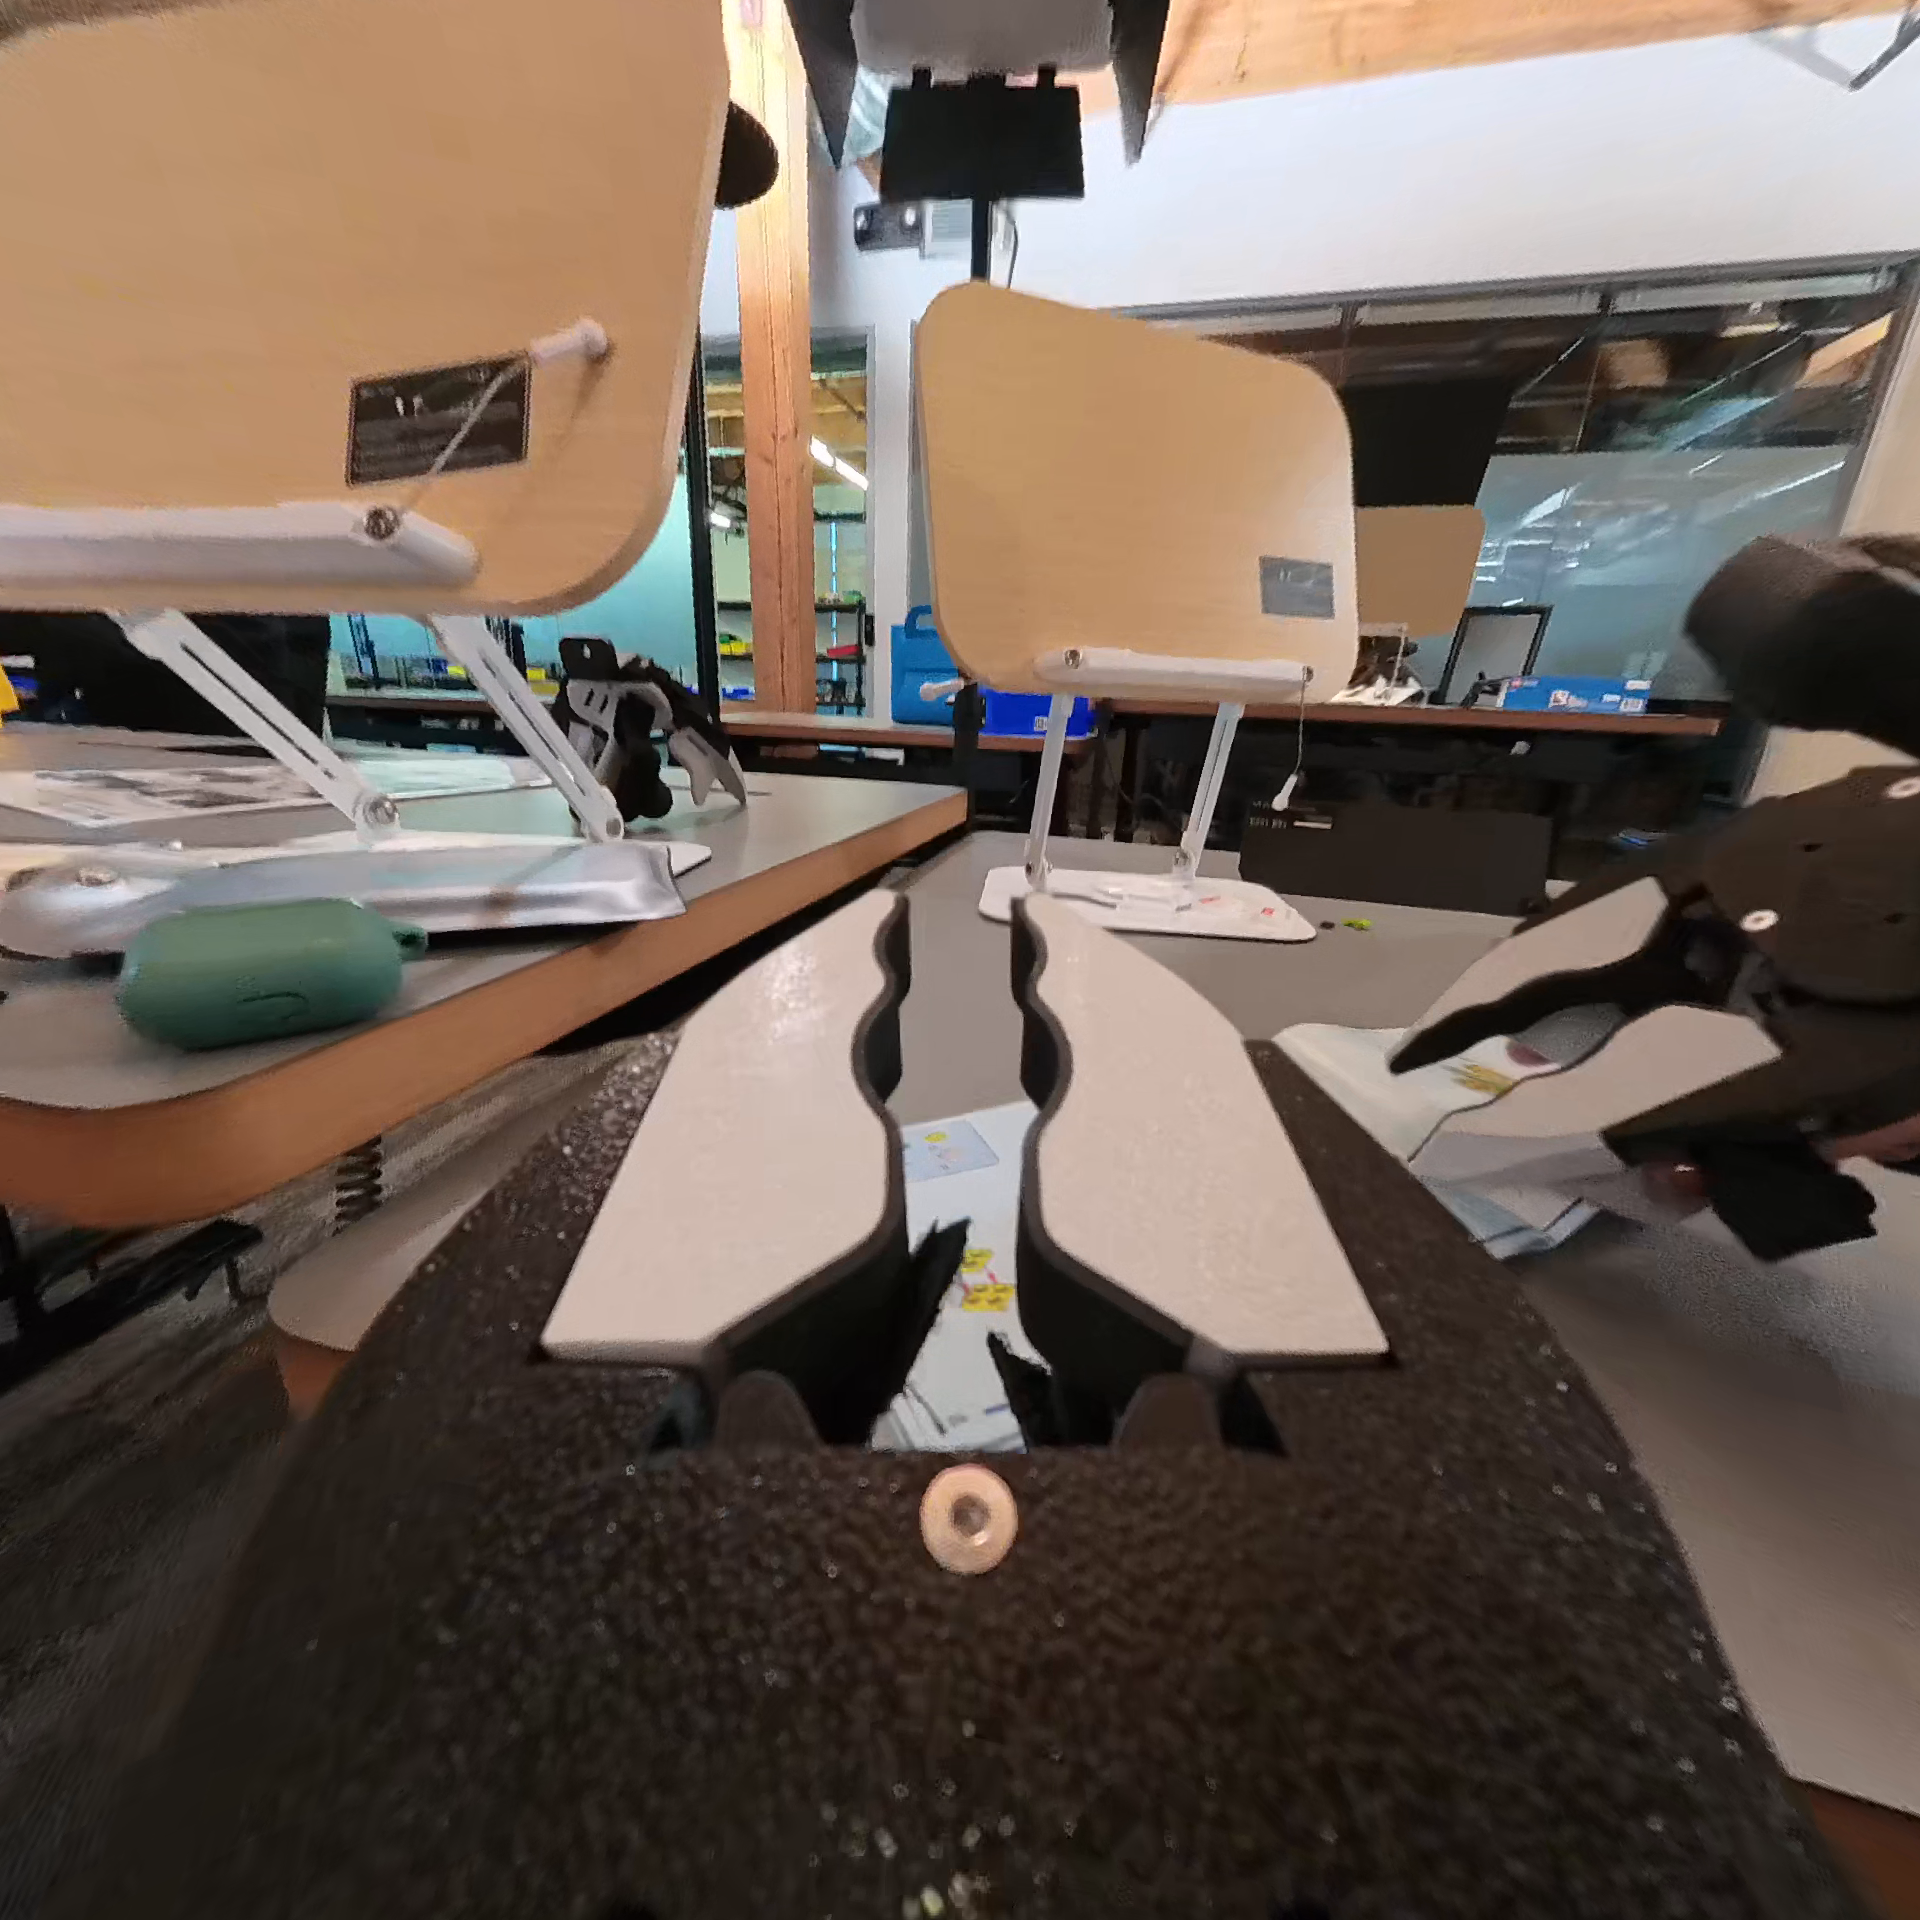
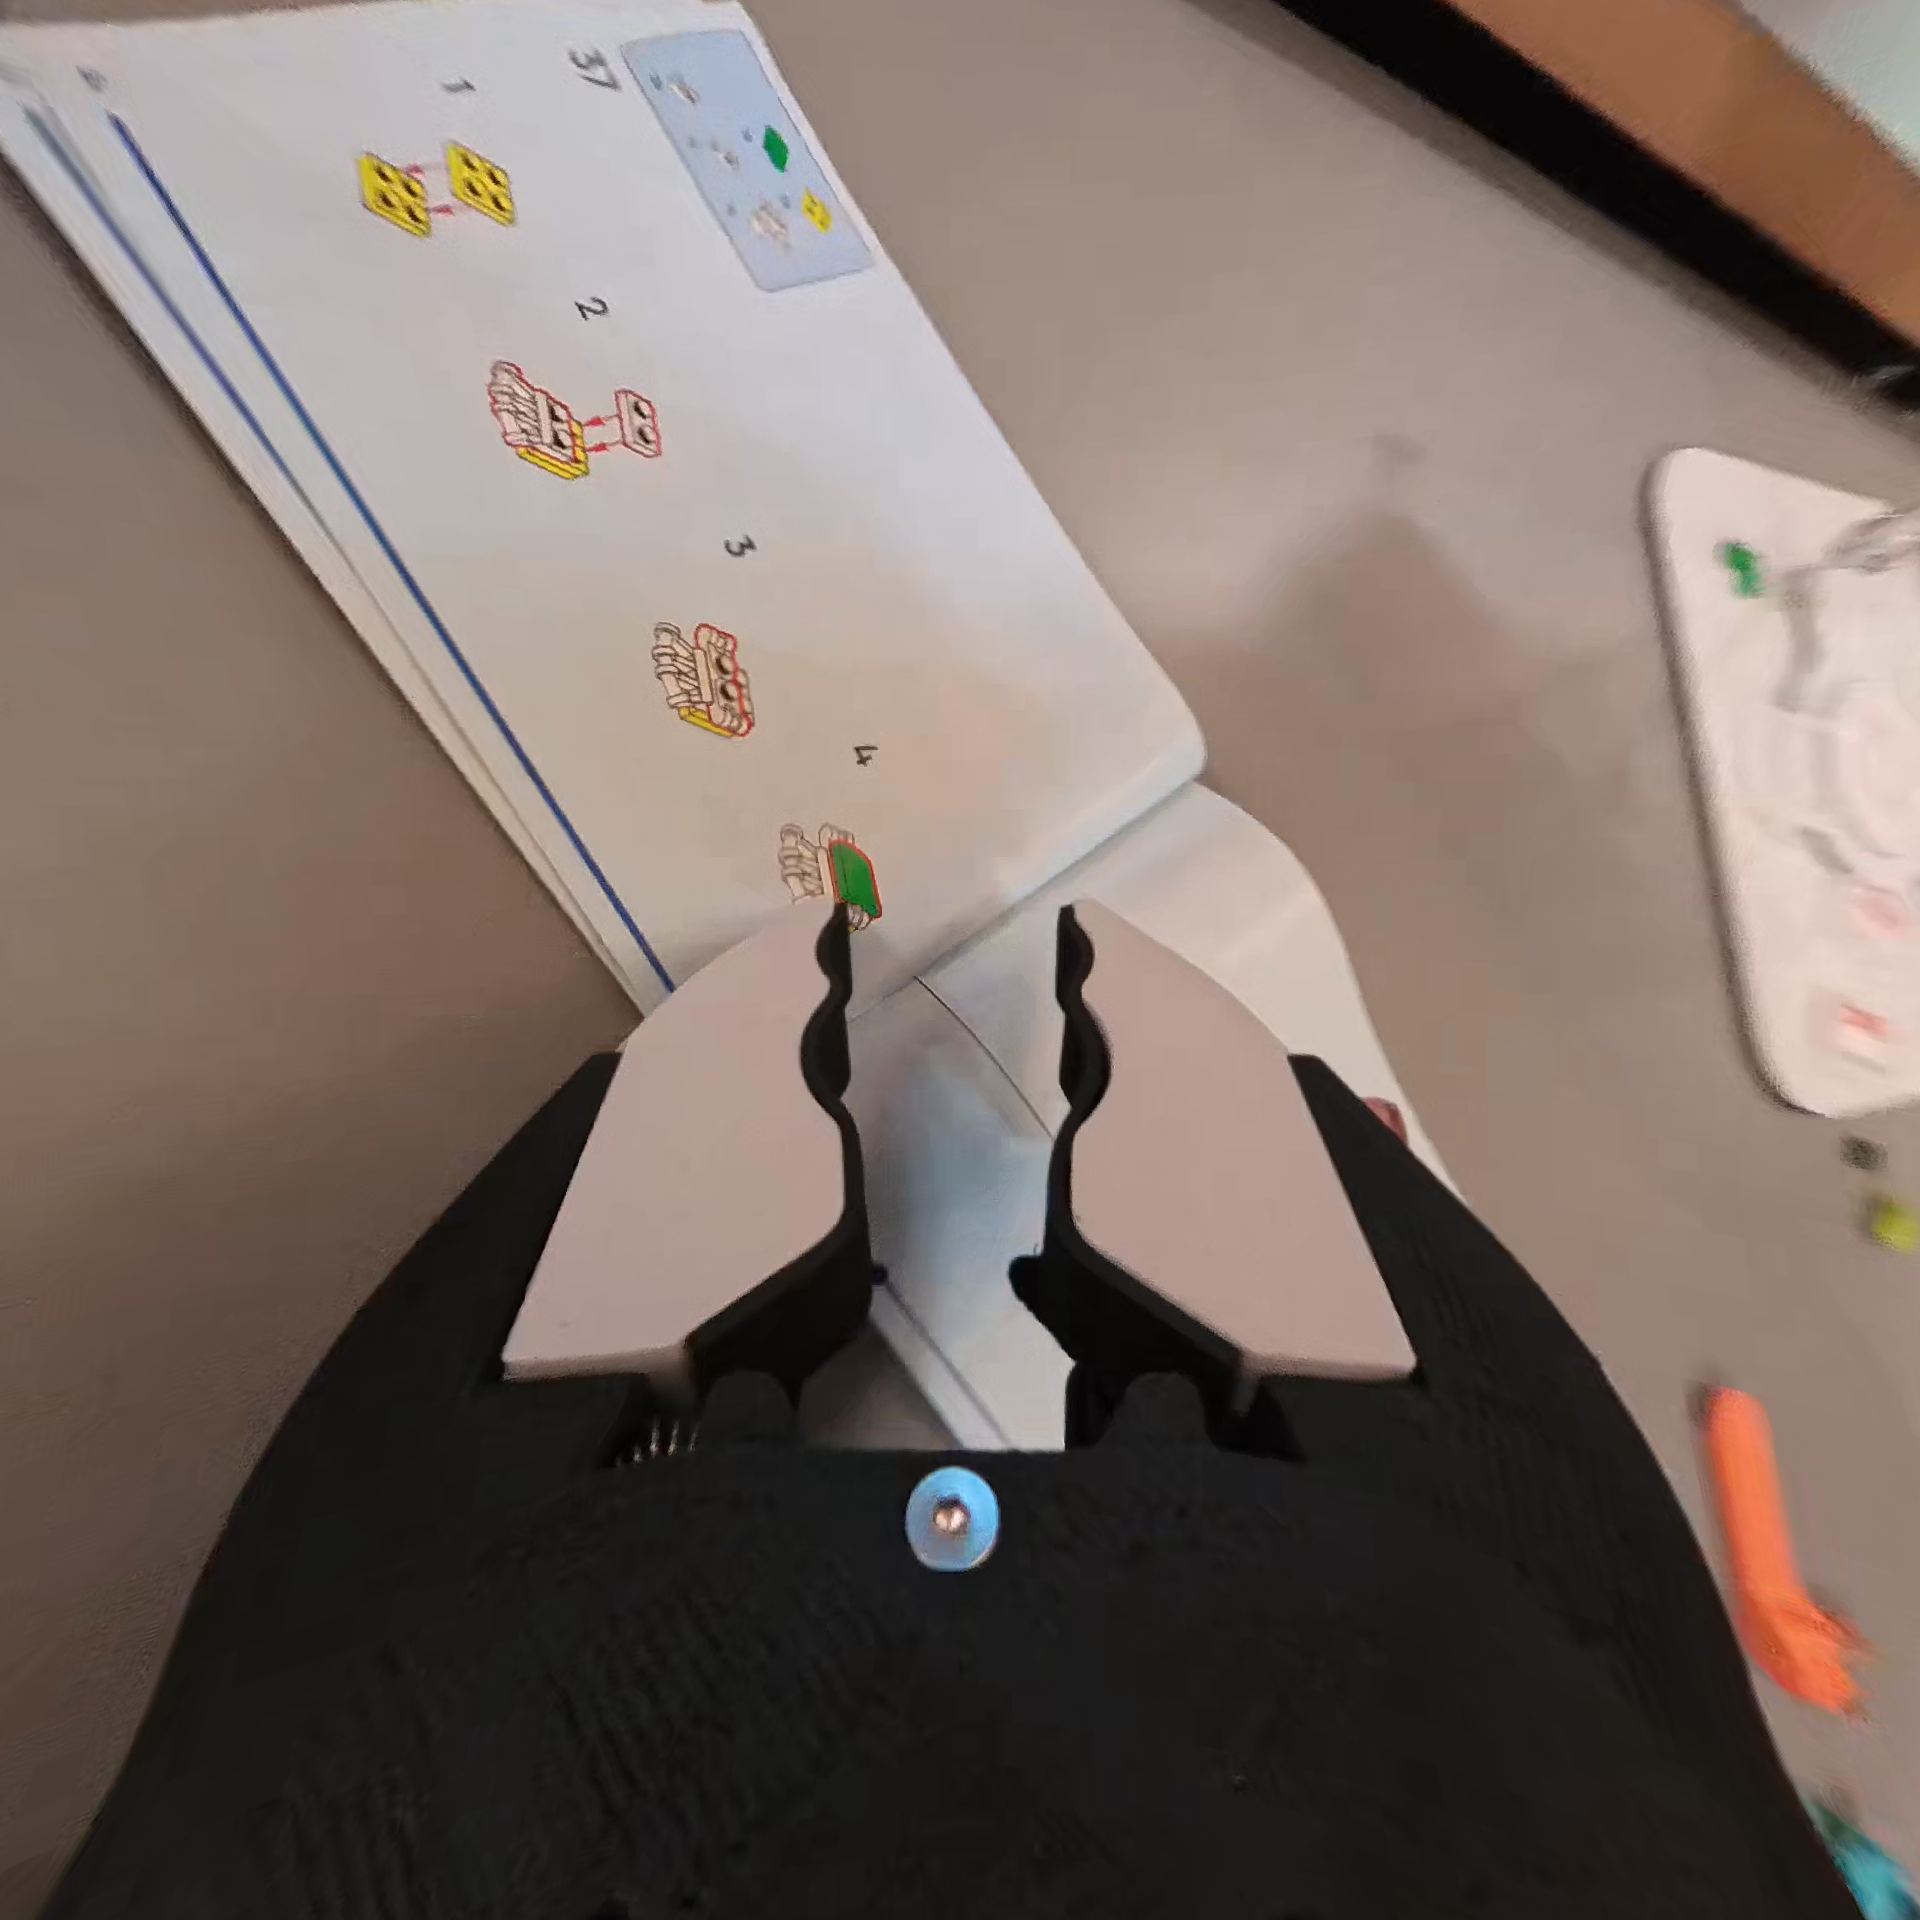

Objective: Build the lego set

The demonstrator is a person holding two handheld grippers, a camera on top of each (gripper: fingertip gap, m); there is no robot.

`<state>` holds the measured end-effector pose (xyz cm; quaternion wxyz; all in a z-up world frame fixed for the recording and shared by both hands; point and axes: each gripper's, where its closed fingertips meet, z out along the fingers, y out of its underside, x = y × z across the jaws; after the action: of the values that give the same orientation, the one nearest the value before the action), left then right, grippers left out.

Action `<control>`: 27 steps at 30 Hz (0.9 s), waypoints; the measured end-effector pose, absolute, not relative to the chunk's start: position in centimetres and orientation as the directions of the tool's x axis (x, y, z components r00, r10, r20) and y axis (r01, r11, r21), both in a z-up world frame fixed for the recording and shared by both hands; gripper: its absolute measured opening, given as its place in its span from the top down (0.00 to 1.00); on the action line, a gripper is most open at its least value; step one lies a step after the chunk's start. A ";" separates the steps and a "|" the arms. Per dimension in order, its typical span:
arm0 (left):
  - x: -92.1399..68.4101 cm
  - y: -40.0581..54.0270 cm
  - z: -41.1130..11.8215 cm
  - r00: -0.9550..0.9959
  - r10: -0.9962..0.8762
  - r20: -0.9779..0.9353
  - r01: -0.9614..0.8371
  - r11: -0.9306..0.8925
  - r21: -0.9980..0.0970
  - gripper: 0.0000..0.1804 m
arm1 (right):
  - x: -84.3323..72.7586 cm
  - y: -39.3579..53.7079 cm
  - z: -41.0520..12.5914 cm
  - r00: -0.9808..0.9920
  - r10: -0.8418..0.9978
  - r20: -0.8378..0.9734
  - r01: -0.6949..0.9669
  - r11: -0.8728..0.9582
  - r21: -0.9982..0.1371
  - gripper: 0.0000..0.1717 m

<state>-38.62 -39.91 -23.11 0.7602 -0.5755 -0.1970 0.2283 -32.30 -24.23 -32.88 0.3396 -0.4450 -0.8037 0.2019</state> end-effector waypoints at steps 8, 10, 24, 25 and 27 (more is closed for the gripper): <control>-36.6 -38.5 -22.8 0.848 0.528 -0.055 -0.184 0.195 -0.964 0.89 | -24.4 -28.8 -25.2 -0.298 0.925 0.234 0.343 0.333 -0.878 0.79; -35.8 -37.9 -22.5 0.864 0.499 -0.066 -0.185 0.191 -0.964 0.88 | -20.7 -28.7 -24.5 -0.266 0.932 0.245 0.324 0.326 -0.888 0.79; -25.8 -28.3 -21.6 0.989 0.139 -0.042 -0.056 0.095 -0.994 0.71 | 7.4 -10.8 -22.7 0.474 0.821 0.319 0.490 0.055 -0.870 0.79; -25.2 -27.3 -21.5 0.992 0.120 -0.038 -0.049 0.091 -0.995 0.69 | 9.5 -9.5 -22.5 0.518 0.785 0.339 0.502 0.042 -0.864 0.80; -24.1 -25.4 -21.2 0.994 0.094 -0.052 -0.060 0.087 -0.994 0.67 | 13.3 -7.3 -22.0 0.592 0.723 0.355 0.505 0.010 -0.863 0.80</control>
<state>-24.11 -25.42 -21.16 0.7371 -0.6737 -0.0126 0.0524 13.29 -7.35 -22.04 0.5575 -0.6966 -0.4409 0.0978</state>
